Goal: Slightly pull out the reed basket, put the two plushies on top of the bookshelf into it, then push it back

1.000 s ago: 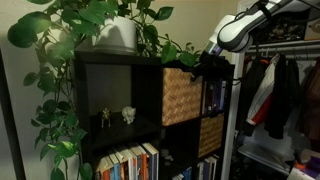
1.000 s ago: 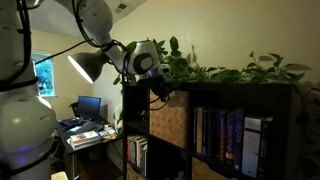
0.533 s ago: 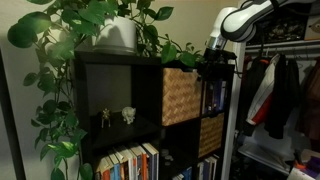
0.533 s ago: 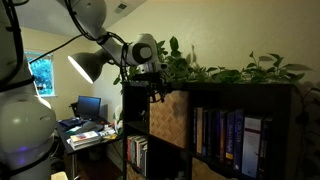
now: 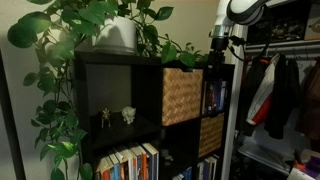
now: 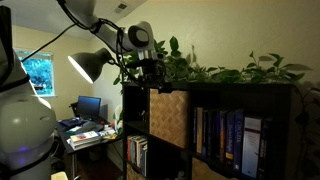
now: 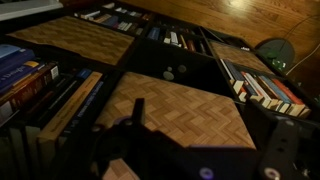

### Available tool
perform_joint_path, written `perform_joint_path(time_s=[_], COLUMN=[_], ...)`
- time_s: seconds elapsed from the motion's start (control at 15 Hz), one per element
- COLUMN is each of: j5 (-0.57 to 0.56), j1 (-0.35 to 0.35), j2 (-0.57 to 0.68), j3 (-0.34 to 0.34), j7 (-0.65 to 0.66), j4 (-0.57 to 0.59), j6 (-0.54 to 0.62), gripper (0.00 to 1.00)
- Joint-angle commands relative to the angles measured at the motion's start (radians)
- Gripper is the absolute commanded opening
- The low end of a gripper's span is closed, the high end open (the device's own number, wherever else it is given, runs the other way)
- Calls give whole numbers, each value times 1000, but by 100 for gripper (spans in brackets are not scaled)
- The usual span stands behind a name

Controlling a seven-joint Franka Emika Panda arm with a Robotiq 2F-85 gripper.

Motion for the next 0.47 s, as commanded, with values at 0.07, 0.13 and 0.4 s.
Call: perform_joint_path(time_s=[0.07,0.13,0.4], j5=[-1,-1,-2], j1=[-5,-5,-4], j2=[-7,-8,-8], j3=[7,7,7], j7=[-7,-8,-10], j4=[5,5,5], j6=[-12,-13,-13], gripper=[100,100,100])
